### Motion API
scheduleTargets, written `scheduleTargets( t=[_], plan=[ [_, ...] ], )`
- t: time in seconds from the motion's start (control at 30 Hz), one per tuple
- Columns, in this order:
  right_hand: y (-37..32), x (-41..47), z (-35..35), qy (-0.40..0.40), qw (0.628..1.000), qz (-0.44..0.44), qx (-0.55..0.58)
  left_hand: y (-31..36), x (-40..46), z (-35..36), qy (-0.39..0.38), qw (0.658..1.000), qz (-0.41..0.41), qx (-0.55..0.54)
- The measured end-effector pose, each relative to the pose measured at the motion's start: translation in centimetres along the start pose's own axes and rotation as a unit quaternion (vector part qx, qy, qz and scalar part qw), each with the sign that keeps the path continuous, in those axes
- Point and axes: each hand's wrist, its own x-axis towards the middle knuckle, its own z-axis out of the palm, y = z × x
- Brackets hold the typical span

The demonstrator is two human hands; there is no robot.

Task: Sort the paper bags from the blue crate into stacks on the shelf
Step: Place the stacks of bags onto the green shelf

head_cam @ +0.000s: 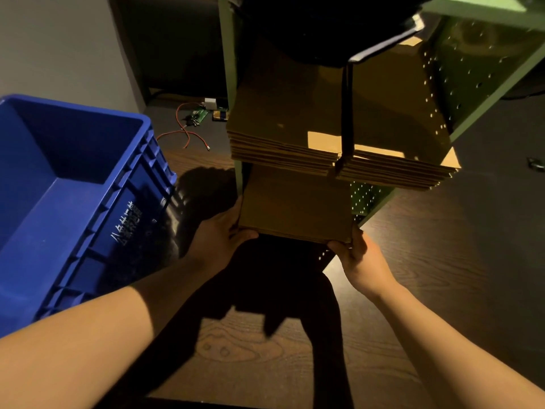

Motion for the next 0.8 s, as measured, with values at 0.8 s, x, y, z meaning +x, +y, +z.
scheduleTargets(
  t=[0.8],
  plan=[
    [-0.6, 0.9, -0.1, -0.017, 0.996, 0.083, -0.017, -0.3, 1.0, 0.4, -0.026, 0.998, -0.051, 0.037]
  ],
)
